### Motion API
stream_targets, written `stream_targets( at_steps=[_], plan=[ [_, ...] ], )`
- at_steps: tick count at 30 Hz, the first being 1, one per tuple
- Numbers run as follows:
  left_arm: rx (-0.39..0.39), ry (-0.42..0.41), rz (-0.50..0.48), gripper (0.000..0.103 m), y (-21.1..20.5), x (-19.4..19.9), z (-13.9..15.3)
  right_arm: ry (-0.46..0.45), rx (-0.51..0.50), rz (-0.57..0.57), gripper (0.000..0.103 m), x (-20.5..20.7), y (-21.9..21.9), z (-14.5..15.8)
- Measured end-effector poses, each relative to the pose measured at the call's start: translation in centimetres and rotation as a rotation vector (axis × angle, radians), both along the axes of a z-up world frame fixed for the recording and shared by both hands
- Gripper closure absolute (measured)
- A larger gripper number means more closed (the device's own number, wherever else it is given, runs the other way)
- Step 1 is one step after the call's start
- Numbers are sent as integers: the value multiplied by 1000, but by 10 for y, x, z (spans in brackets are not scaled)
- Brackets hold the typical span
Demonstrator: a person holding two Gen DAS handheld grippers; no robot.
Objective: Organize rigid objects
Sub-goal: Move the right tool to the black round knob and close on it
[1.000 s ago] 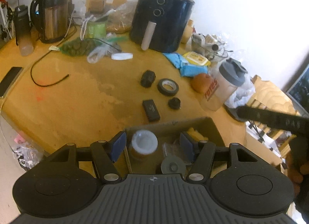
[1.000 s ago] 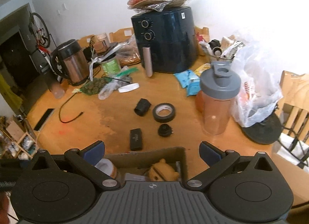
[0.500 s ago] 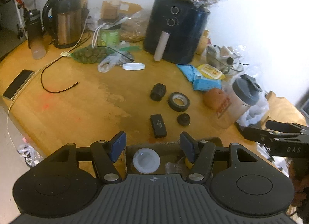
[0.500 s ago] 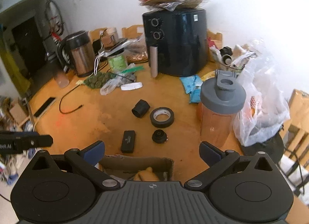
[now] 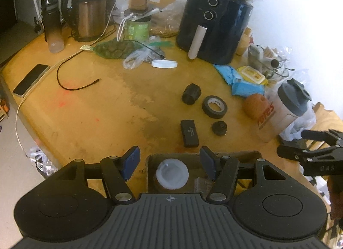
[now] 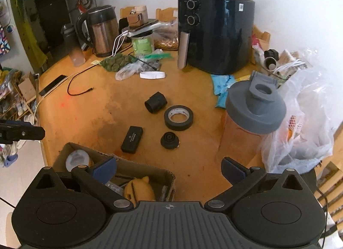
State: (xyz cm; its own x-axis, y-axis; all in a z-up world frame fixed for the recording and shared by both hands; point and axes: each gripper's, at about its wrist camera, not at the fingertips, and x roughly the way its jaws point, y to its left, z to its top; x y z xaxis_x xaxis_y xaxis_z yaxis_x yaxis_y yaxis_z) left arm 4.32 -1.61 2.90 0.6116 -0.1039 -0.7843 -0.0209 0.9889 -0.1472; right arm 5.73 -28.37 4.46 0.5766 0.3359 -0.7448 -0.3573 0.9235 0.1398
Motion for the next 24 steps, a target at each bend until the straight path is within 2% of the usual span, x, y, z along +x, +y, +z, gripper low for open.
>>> stream_targets(
  at_steps=[4,12,24],
  plan=[
    [22,4,-36,42,-3,11,-3,5,-6,17,0,18,5,-7],
    [6,20,-94,42,-1,35,-8,24,-10,23,0,53,24,-25],
    [-18,66,-122,42,2,43,-19,133,-56,12,1,104,56,-70]
  ],
)
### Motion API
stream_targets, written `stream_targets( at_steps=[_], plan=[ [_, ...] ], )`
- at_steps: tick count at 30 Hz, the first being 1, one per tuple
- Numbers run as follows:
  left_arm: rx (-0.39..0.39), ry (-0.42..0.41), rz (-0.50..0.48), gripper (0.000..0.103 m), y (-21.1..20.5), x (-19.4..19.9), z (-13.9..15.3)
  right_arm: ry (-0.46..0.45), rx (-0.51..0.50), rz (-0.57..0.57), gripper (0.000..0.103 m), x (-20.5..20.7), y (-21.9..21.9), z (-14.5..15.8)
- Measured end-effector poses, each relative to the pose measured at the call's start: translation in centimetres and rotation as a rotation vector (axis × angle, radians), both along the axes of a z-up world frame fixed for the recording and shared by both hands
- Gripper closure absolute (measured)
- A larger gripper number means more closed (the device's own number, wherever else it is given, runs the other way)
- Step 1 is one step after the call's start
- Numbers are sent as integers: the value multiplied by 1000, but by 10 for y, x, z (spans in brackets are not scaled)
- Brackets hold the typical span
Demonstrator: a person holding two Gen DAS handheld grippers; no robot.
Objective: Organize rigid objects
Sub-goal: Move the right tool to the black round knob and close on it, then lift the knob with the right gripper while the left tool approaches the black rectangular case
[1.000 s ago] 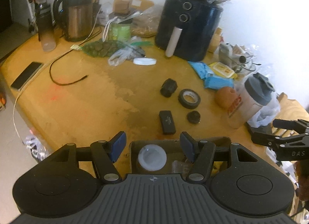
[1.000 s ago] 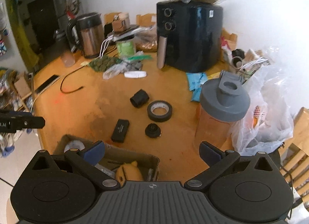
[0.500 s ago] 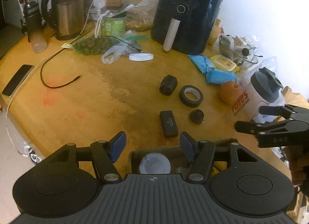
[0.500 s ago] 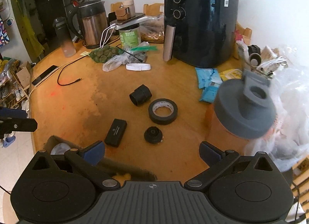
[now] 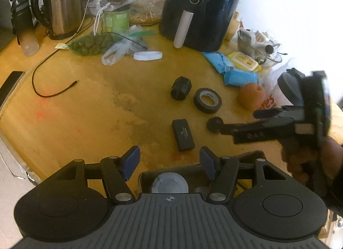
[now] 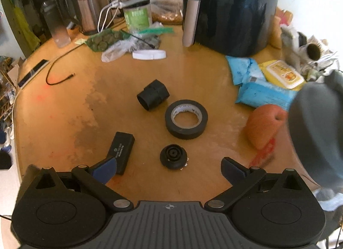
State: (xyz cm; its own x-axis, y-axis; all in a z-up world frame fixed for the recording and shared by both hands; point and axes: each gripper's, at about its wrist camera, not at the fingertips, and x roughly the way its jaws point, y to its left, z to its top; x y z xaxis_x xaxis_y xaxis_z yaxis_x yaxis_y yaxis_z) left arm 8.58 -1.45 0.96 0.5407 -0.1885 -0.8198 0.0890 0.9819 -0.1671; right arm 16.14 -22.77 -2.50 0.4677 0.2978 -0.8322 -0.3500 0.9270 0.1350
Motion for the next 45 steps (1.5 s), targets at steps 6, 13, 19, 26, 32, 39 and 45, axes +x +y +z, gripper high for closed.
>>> stream_targets(
  at_steps=[6,13,19,26,32,39,45],
  plan=[
    [0,22,5,42,4,-7,-4,75,-24,-27,16,25,5,-27],
    [-1,30,33,42,12,-13,-5,126,-45,-34,35,40,9,-45],
    [0,30,54,42,17,-17,-4,157,-43,-36,75,45,12,-54],
    [9,16,44,42,17,-15,-2,127,-8,-57,76,39,8,-45],
    [25,8,10,42,9,-9,-4,90,42,-87,76,25,-6,-23],
    [46,9,-37,42,-4,7,-10,59,99,-121,76,2,-23,3],
    [64,12,-74,42,-15,24,-17,45,134,-133,76,-18,-34,20]
  ],
)
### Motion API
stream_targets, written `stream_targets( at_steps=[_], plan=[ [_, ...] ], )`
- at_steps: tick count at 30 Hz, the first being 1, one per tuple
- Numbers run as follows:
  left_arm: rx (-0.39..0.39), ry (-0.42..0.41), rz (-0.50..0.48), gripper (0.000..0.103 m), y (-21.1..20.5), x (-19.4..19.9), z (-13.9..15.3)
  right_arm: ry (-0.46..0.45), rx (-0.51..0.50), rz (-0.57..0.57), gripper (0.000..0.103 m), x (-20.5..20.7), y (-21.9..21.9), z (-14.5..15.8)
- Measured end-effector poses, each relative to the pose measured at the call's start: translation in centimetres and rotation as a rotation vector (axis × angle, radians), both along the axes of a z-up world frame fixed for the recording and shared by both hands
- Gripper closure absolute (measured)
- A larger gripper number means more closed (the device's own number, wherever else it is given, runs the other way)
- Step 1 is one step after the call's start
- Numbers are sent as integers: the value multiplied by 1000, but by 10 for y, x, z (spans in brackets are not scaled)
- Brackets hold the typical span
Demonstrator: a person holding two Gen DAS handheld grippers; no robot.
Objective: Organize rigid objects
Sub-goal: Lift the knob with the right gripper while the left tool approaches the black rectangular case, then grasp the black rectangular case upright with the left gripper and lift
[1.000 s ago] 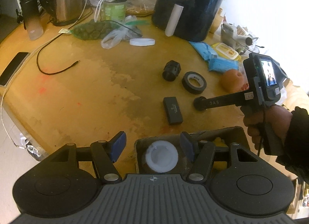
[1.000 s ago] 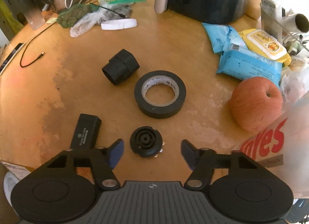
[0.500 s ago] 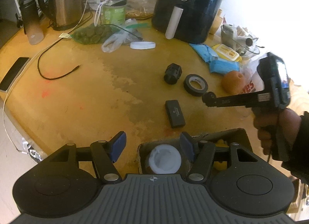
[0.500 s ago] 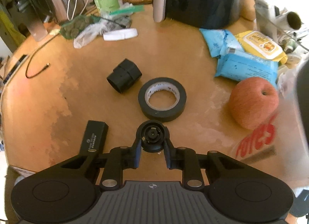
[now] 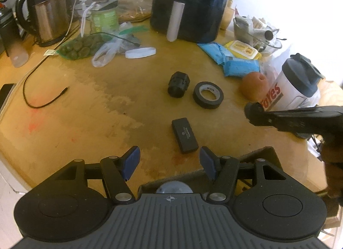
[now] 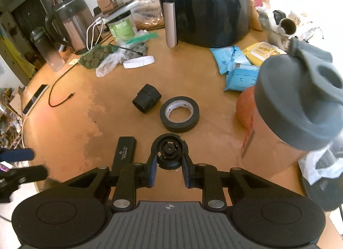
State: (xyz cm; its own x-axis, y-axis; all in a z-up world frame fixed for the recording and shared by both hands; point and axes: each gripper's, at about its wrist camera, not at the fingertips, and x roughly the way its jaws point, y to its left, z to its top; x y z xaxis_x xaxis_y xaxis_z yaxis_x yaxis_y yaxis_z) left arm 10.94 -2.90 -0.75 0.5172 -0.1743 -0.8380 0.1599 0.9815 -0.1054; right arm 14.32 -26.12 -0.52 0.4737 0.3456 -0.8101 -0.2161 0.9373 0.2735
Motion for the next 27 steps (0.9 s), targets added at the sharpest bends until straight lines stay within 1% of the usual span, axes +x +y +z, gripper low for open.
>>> stream_targets(
  at_steps=[5,12,20,27],
  plan=[
    [22,18,-35,40,-10,16,-9,-6,23,-16,76,-15,-6,11],
    [13,51,-52,27,-20,39,-23,1,68,-66,76,-30,-15,20],
    [37,137,-97,27,-40,68,-53,12,101,-125,76,-46,-27,24],
    [87,178,-125,27,-55,87,-75,10,108,-178,76,-59,-39,27]
  ],
)
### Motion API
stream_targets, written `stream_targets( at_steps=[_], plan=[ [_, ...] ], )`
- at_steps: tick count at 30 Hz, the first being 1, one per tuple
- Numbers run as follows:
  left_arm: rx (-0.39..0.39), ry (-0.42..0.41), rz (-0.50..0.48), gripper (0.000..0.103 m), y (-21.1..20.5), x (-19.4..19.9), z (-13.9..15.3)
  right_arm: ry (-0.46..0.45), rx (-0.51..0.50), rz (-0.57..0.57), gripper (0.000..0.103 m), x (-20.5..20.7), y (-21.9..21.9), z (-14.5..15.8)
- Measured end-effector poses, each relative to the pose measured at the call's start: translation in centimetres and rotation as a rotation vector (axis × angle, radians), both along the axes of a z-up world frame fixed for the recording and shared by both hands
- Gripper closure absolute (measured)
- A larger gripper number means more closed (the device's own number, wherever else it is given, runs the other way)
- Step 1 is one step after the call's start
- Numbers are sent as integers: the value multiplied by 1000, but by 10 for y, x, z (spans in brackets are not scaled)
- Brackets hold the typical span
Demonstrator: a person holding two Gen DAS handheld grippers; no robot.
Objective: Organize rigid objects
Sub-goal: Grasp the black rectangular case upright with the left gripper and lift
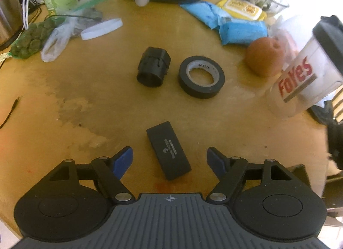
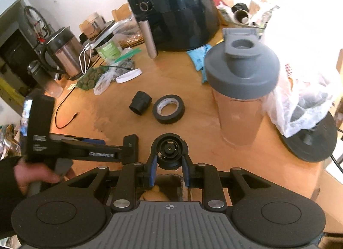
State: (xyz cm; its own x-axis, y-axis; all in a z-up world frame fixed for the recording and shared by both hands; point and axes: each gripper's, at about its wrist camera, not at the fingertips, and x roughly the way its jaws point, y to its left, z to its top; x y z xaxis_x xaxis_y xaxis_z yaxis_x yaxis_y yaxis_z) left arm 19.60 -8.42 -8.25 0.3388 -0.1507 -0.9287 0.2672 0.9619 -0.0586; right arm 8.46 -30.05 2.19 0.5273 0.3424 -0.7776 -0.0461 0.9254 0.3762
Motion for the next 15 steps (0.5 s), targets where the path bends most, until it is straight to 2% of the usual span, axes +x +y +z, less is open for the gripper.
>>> stream_targets(
  at_steps=[7,11,12,15],
  plan=[
    [37,24,-15,30,-6,10,-13,8,1,-38,76,-9,-9,-1],
    [50,46,-22,66,-7,13,-21,10,-2,-43,76,-13,-13,-1],
    [52,49,-18,71,-6,13,-23,10,-2,-43,76,-13,-14,-1],
    [54,27,-11,71,-3,9,-22,7,-3,-39,76,-15,-14,-1]
  ],
)
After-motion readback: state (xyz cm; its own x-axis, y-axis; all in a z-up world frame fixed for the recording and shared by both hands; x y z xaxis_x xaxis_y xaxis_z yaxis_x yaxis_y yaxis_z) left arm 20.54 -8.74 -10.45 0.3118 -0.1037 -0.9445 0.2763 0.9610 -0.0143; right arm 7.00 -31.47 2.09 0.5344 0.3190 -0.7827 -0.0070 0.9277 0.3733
